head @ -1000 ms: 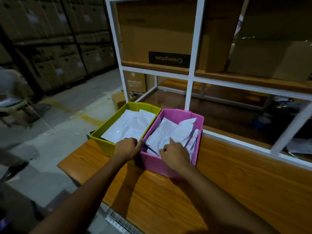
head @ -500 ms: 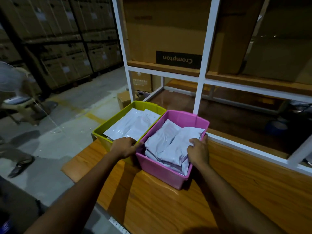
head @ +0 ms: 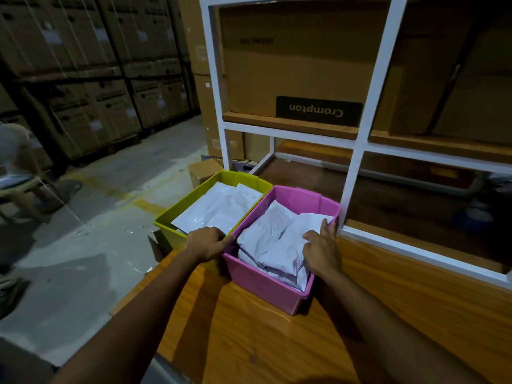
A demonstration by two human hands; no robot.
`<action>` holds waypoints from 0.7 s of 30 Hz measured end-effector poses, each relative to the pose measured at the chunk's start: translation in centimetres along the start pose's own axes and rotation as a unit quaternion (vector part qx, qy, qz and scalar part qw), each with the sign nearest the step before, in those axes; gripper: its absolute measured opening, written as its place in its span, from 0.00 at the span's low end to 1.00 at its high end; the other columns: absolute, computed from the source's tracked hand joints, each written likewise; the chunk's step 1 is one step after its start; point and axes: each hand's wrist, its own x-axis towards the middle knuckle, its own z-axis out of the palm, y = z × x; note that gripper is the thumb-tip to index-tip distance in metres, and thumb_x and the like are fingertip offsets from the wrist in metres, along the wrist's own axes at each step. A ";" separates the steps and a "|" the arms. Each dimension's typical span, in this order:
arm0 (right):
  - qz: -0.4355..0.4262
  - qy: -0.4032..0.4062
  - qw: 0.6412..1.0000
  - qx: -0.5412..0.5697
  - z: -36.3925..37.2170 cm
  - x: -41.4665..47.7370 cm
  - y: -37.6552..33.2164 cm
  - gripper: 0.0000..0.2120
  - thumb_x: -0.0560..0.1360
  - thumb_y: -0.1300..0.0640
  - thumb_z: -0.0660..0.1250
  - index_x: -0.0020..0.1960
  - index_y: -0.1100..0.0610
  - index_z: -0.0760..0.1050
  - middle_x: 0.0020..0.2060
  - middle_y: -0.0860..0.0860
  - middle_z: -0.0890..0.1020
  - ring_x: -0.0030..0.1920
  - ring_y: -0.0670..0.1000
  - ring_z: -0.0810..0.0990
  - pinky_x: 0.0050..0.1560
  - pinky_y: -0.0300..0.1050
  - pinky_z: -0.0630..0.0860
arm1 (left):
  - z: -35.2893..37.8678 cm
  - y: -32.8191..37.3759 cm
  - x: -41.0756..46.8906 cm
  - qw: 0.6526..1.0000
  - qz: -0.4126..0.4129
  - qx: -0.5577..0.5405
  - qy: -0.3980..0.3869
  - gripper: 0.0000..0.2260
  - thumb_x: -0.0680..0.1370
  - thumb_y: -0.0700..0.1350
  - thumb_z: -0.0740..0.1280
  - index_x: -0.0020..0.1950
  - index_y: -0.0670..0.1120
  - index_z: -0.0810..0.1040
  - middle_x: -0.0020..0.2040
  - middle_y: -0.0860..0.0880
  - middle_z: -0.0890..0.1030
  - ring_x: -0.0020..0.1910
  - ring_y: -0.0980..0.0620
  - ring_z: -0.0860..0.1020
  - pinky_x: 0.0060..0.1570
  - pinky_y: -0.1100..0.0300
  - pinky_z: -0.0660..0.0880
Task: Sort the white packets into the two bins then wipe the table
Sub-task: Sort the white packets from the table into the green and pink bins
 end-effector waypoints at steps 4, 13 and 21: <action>0.001 -0.005 1.000 -0.018 0.5 0.9 -0.8 0.14 0.79 0.56 0.62 0.64 0.49 0.76 0.79 0.53 0.51 0.78 0.57 0.43 0.67 0.51 0.69 | -0.1 -0.9 0.4 1.000 -0.002 0.005 0.011 0.27 0.78 0.66 0.52 0.31 0.48 0.70 0.32 0.51 0.75 0.35 0.50 0.74 0.29 0.61 0.59; -0.014 -0.033 0.999 -0.037 0.2 1.3 -0.3 0.16 0.79 0.57 0.61 0.65 0.49 0.75 0.78 0.54 0.53 0.78 0.57 0.44 0.70 0.52 0.65 | 0.1 -1.2 0.2 1.000 0.009 -0.019 0.014 0.29 0.72 0.69 0.47 0.31 0.47 0.72 0.29 0.51 0.72 0.34 0.49 0.74 0.28 0.61 0.58; -0.005 -0.043 0.999 -0.032 -0.6 1.1 0.1 0.16 0.78 0.58 0.62 0.66 0.51 0.74 0.78 0.54 0.55 0.78 0.56 0.46 0.70 0.51 0.66 | 0.4 -0.8 0.2 0.999 0.016 -0.038 0.018 0.28 0.76 0.68 0.51 0.31 0.48 0.73 0.28 0.51 0.73 0.31 0.51 0.73 0.29 0.61 0.62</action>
